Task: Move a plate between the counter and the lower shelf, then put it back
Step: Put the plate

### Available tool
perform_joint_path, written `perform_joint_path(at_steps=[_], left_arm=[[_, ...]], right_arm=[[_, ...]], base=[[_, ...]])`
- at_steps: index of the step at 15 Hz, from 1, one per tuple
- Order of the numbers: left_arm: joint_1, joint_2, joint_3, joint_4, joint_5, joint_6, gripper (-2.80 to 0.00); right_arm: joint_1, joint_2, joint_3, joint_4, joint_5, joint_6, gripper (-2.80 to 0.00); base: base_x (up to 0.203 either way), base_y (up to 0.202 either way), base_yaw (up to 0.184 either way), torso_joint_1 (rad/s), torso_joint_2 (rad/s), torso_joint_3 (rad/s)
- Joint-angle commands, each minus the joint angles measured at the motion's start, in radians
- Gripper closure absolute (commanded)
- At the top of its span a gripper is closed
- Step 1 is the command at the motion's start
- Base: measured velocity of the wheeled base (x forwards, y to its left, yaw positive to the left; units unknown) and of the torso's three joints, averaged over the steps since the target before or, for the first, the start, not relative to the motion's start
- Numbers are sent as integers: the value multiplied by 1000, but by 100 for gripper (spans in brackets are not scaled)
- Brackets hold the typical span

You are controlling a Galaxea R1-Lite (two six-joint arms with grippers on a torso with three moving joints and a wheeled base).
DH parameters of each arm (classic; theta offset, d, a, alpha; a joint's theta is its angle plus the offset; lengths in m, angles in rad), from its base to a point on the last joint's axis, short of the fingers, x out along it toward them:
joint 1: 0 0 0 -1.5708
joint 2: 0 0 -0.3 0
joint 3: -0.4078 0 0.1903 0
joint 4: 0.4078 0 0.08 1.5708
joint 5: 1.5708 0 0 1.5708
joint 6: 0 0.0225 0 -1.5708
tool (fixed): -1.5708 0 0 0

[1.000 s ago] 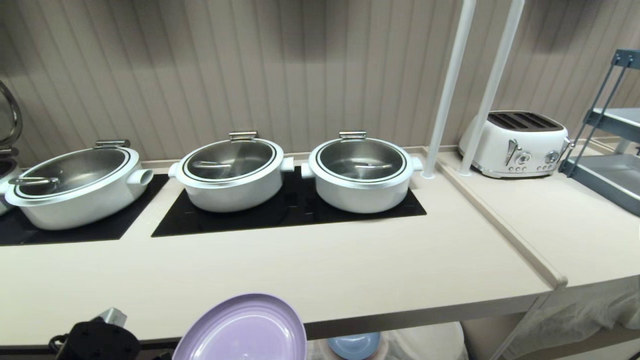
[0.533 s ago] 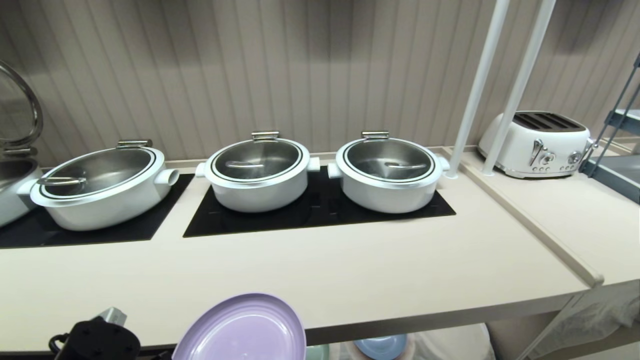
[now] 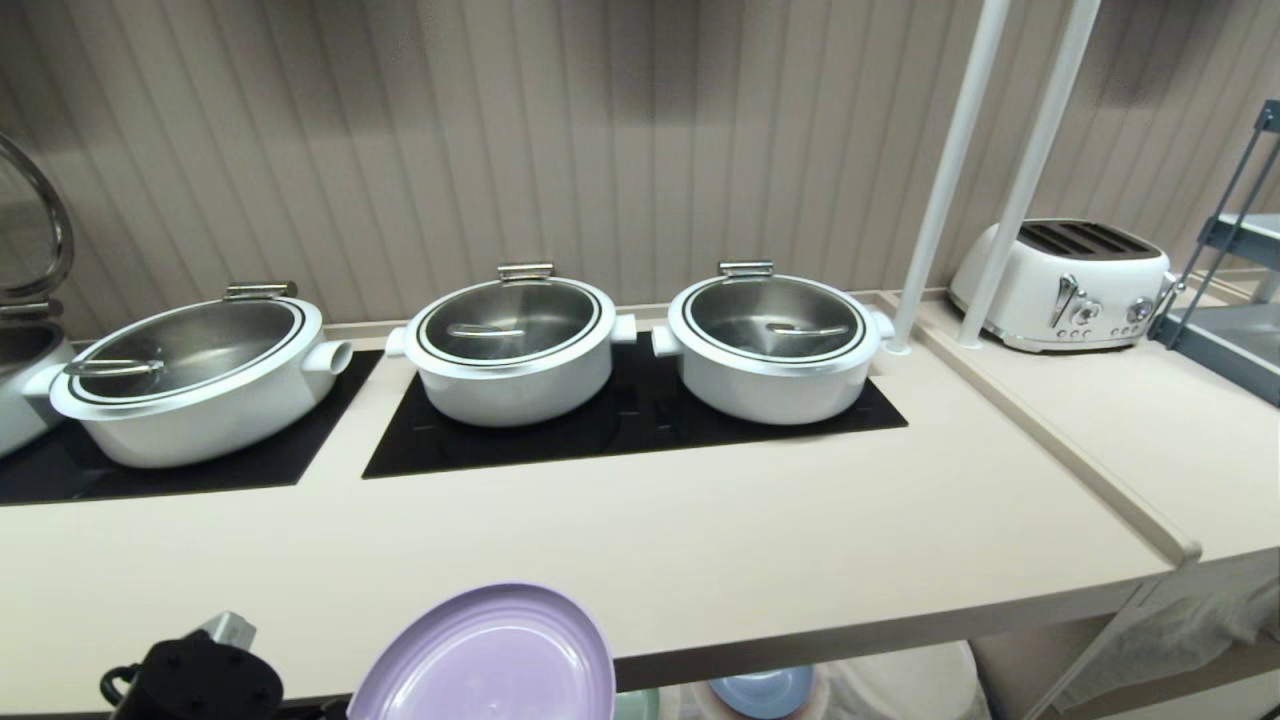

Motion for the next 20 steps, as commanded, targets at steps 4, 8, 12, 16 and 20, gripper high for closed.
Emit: perform_joint_path(at_steps=[4,8,12,16,20], left_arm=[[16,1,-17,-3,7,-5,0],[81,5,-58,0,32,0,0],[96,-2,-57,30,49,9,0],[123,44,-116,49,46,14,0],[189,144,-218,50,47,17,0]], right_arm=[[0,0,0,0,-1,0,0],[0,0,0,0,1,0,0],[0,0,0,0,0,0,0],[-1,0,0,0,-1,0,0],[0,0,0,0,0,0,0]], base=[[0,0,0,0,0,0],[0,0,0,0,0,0],[0,0,0,0,0,0],[0,0,0,0,0,0],[0,0,0,0,0,0]])
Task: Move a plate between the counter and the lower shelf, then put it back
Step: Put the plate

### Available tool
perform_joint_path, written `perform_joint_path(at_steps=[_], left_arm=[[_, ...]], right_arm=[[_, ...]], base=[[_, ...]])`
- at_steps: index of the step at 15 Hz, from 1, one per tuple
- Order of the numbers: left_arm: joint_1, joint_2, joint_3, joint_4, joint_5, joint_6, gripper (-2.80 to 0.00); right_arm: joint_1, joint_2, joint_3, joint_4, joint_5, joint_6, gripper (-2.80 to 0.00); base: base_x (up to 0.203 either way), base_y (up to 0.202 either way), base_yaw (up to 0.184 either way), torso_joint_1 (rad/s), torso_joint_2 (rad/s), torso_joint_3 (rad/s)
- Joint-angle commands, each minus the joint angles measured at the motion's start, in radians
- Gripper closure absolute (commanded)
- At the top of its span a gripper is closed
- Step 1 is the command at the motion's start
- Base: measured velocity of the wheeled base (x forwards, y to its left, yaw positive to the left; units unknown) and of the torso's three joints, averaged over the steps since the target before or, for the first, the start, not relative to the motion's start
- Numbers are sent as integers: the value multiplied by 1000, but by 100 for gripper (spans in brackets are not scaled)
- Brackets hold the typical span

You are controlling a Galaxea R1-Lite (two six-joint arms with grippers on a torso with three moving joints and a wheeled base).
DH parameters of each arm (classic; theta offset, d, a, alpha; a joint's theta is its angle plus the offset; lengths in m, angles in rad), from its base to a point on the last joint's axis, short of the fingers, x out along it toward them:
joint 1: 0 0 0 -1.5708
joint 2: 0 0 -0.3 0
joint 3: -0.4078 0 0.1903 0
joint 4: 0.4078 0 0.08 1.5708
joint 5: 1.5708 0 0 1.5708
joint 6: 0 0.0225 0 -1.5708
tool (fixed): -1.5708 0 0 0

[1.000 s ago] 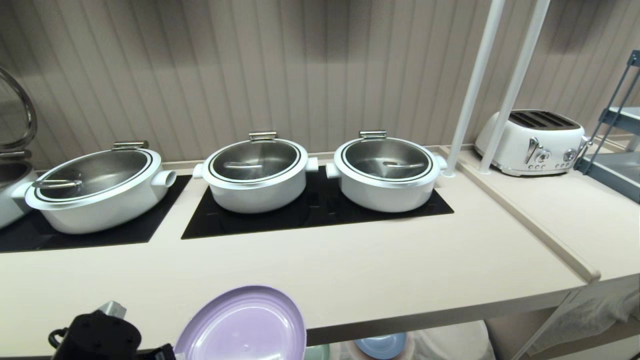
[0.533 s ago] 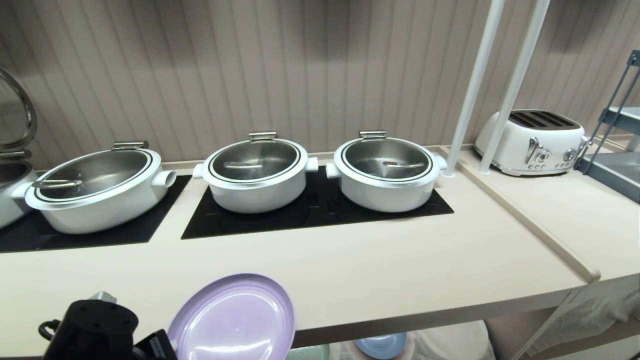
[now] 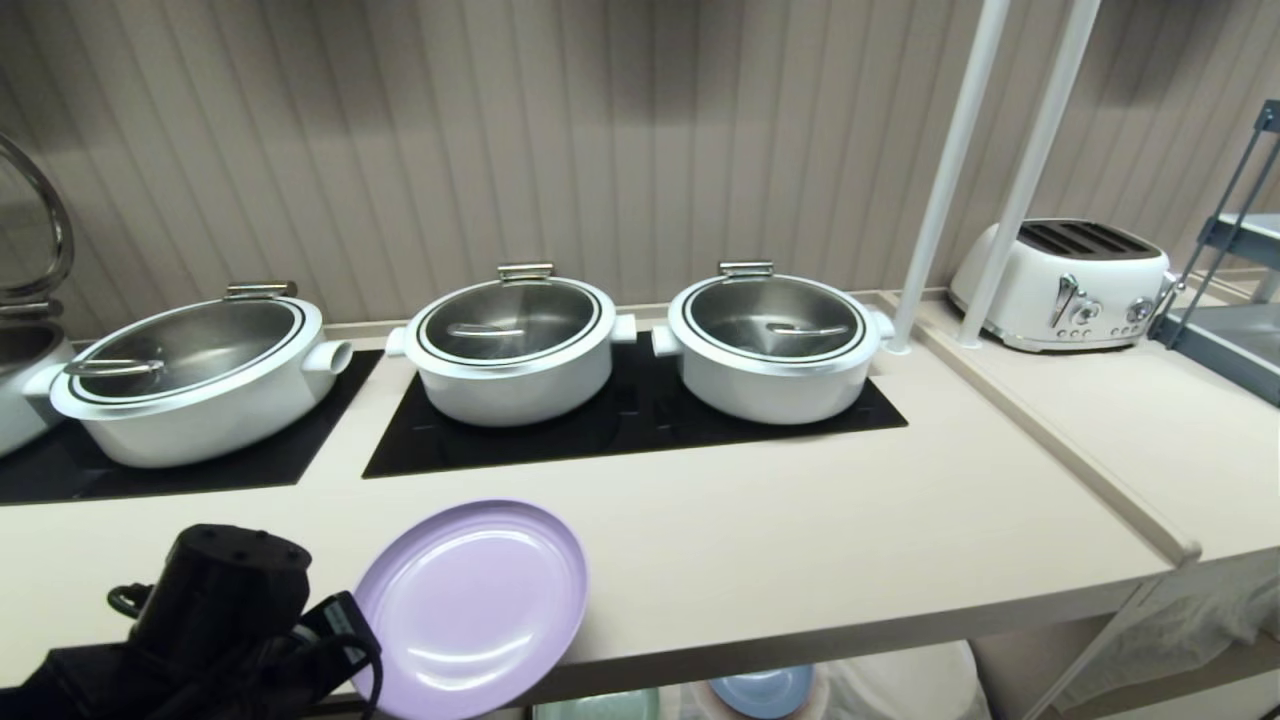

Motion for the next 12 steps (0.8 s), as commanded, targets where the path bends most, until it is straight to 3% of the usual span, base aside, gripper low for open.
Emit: perform_joint_path(at_steps=[1,7,12], left_arm=[[39,78,-37,-3,3,-5,0],[218,225,-106,-10,-1,-1,0],[239,328,-163,-16,-22,-32,0]], right_arm=[[-2,0,0,-1,0,0,0],[-1,0,0,0,1,0,0],[-2,0,0,0,-1,0,0]], base=[[0,0,0,0,0,0],[0,0,0,0,0,0],[0,0,0,0,0,0]])
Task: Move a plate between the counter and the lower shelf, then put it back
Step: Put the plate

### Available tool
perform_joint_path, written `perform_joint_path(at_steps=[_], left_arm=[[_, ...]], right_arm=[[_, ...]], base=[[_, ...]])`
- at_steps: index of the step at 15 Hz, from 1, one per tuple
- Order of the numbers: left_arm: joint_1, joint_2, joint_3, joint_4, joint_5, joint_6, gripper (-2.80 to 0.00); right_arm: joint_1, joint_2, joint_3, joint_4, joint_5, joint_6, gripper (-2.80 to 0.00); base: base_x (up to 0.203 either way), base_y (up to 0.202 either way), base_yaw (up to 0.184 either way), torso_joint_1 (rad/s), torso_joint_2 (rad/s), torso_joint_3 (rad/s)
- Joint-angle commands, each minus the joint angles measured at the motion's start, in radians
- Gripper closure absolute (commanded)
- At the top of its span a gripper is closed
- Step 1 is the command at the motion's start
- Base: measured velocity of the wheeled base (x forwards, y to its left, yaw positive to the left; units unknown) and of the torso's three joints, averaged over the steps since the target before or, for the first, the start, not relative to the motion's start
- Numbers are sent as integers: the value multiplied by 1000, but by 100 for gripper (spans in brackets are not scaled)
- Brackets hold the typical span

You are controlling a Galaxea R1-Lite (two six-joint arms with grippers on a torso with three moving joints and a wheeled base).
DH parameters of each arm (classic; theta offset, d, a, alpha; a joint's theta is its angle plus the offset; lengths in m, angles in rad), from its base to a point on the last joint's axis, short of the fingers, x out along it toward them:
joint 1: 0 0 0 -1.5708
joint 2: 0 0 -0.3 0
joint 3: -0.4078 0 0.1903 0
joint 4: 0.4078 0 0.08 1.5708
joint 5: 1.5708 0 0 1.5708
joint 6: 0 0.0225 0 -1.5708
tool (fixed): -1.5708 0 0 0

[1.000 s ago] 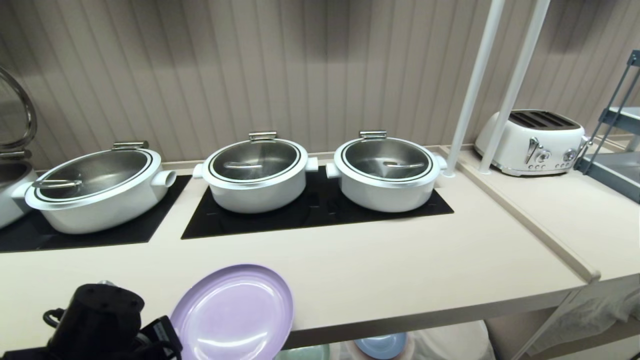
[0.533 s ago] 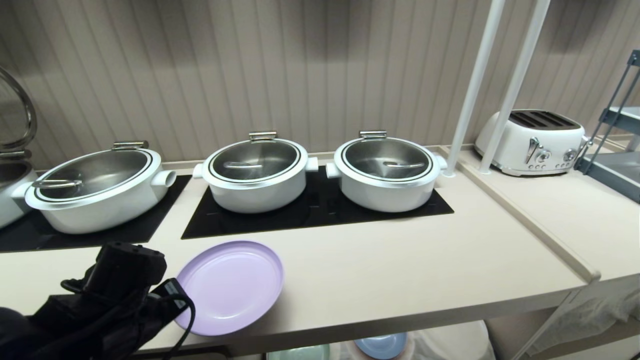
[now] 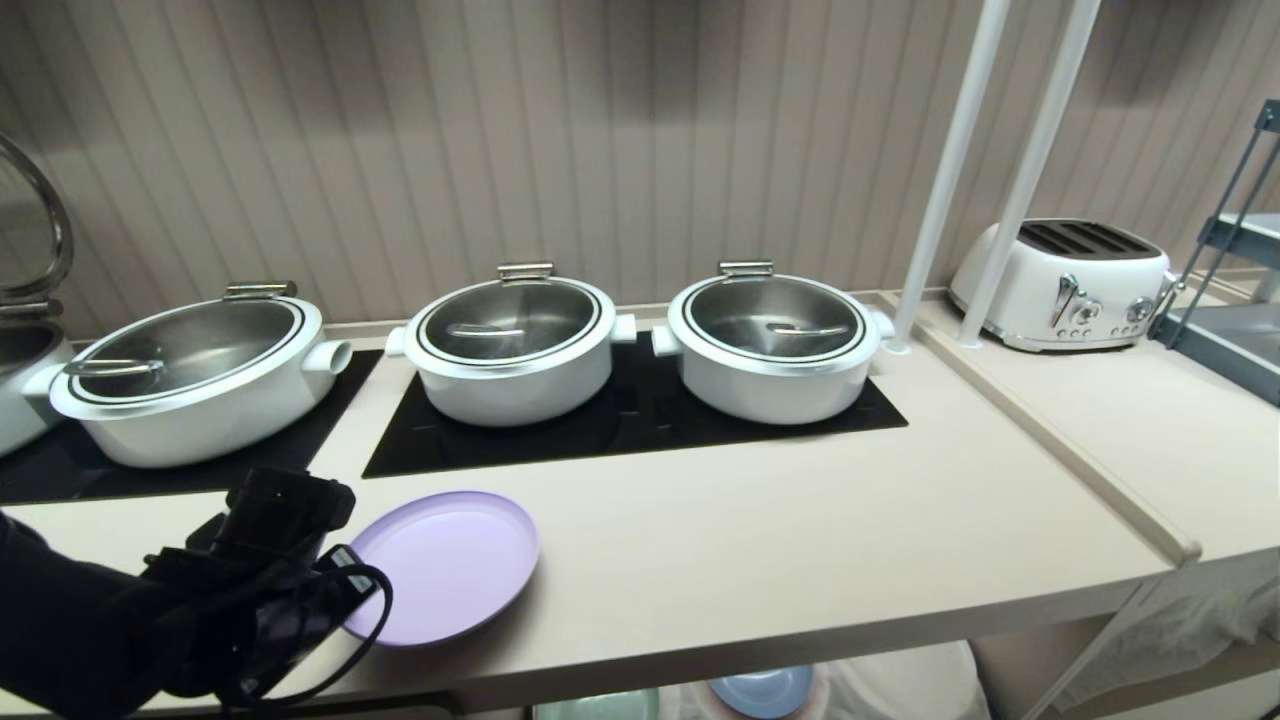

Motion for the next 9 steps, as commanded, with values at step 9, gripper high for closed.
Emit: perform_joint_path(at_steps=[9], left_arm=[[2,173,-111,-54,-5,-24,0]], right_arm=[[0,0,0,-1,-1,0,0]], base=[[0,0,0,0,0,0]])
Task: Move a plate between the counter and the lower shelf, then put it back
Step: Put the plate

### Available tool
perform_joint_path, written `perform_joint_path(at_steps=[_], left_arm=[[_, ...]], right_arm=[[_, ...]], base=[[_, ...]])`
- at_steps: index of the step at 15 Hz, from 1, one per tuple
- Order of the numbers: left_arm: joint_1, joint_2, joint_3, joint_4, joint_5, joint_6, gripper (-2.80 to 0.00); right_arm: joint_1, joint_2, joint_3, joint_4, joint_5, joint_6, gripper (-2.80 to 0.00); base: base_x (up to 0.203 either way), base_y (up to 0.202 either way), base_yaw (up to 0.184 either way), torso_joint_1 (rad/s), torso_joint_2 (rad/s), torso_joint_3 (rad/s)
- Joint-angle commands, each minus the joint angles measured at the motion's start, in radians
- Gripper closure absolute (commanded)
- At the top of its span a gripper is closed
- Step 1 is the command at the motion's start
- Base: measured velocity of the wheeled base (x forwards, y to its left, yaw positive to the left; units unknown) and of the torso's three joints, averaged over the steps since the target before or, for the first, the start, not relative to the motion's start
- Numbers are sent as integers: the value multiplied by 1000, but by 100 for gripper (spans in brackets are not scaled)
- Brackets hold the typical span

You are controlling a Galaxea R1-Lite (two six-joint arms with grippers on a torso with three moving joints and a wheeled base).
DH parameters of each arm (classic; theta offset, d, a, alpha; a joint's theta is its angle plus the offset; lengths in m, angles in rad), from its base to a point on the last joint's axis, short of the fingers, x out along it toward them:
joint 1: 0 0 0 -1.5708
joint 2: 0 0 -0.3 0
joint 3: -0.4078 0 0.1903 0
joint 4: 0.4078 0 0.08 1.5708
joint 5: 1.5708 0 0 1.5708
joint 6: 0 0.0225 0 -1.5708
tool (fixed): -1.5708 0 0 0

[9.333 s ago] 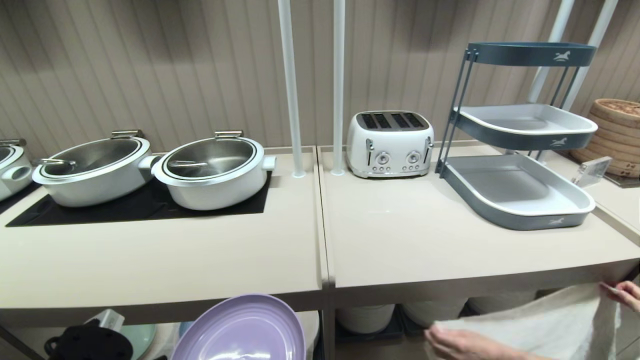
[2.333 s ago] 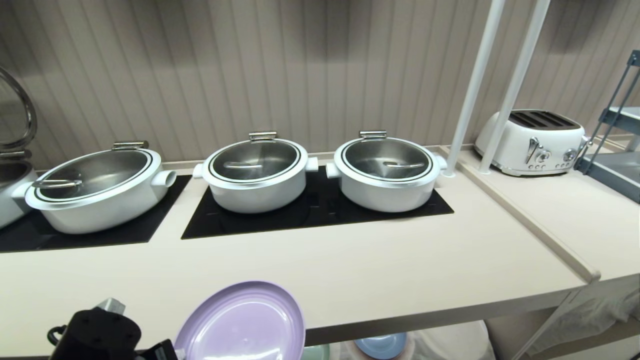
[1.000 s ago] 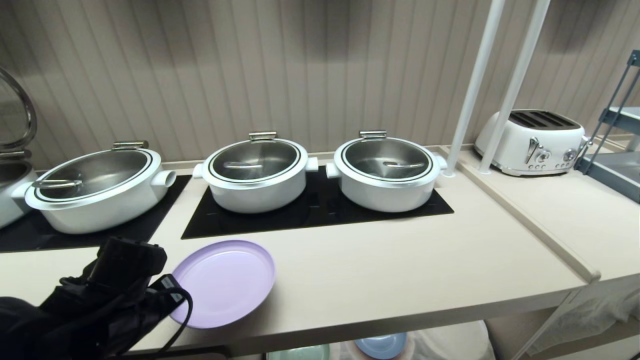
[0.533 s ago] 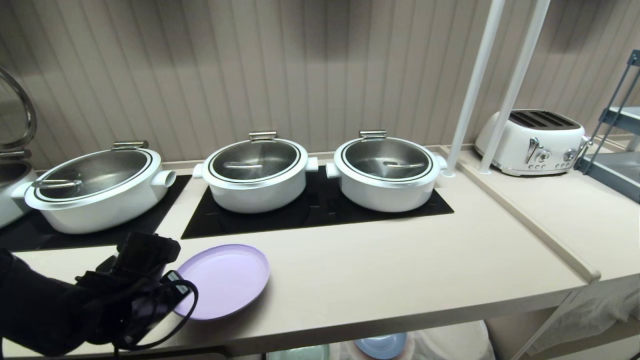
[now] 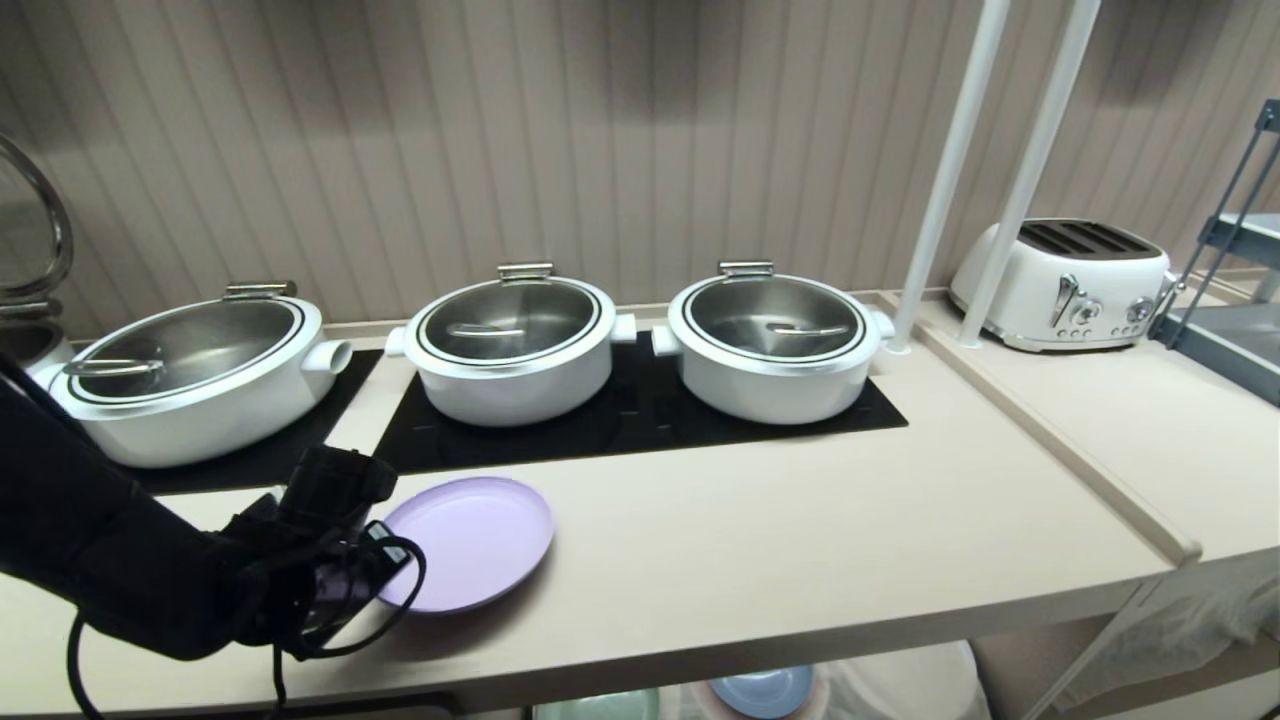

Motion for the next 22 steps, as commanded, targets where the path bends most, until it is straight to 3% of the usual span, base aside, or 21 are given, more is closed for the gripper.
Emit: perform_joint_path(at_steps=[1,15,16,22], left_arm=[[0,40,-4,-37,3,-5,0],[-5,82,-5,-73,0,-5,0],[-6,82,-5,-73,0,-3,-280],[-8,66,-10,-75,7,-2,-280]], right_arm=[[0,0,0,1,-1,0,0],[-2,0,0,1,0,0,0],[-2,0,0,1,-1,0,0],[0,0,0,1,0,0,0]], base=[[0,0,0,0,0,0],[0,0,0,0,0,0],[0,0,0,0,0,0],[0,0,0,0,0,0]])
